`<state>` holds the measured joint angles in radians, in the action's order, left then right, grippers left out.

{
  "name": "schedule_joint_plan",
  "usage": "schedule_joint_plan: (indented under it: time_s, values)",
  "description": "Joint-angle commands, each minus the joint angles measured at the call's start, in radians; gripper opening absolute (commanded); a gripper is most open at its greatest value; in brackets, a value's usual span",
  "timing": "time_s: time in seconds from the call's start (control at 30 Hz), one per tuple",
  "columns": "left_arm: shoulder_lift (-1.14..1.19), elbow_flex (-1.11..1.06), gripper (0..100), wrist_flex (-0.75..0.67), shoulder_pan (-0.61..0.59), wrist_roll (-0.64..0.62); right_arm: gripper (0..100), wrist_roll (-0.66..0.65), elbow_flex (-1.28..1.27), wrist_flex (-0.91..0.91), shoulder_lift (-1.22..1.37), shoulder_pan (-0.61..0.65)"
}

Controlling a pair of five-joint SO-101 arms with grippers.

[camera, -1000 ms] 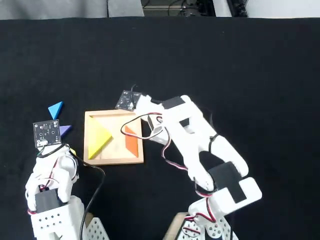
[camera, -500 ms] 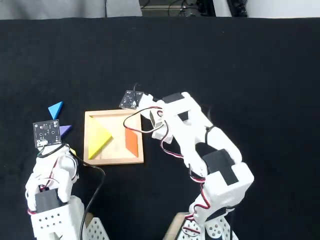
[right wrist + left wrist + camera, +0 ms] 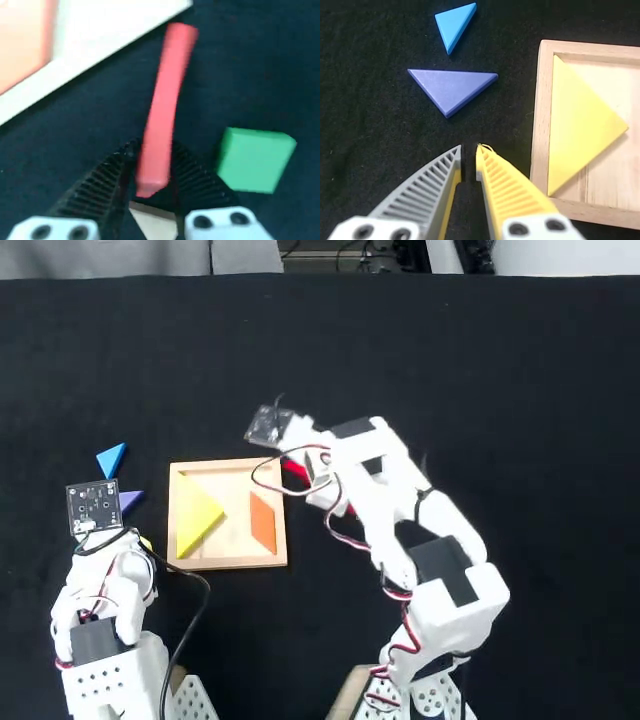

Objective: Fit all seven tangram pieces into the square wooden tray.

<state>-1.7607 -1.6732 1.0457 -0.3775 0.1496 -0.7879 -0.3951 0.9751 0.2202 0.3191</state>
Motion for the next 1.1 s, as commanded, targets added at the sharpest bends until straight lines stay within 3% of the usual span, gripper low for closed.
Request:
schedule_joint_plan:
  time_s: [0.0, 0.33, 0.47, 0.57, 0.87, 1.07]
  values:
    - [-0.005, 0.004, 7, -0.018, 0.013, 0.006, 6.3, 0.092, 0.105, -0.011, -0.008, -0.066]
    - [-0.005, 0.004, 7, -0.018, 0.013, 0.006, 6.7, 0.101, 0.096, 0.048, -0.007, -0.074]
    - [-0.005, 0.004, 7, -0.018, 0.013, 0.006, 20.9, 0.196, 0.11, 0.08, -0.03, -0.091]
    - [-0.005, 0.004, 7, -0.018, 0.013, 0.006, 31.0, 0.193, 0.11, 0.075, -0.068, -0.107]
    - [-0.005, 0.004, 7, -0.018, 0.013, 0.006, 23.3, 0.187, 0.111, -0.026, -0.079, -0.104]
    - [-0.005, 0.004, 7, -0.018, 0.013, 0.006, 26.8, 0.178, 0.116, -0.034, -0.067, -0.052]
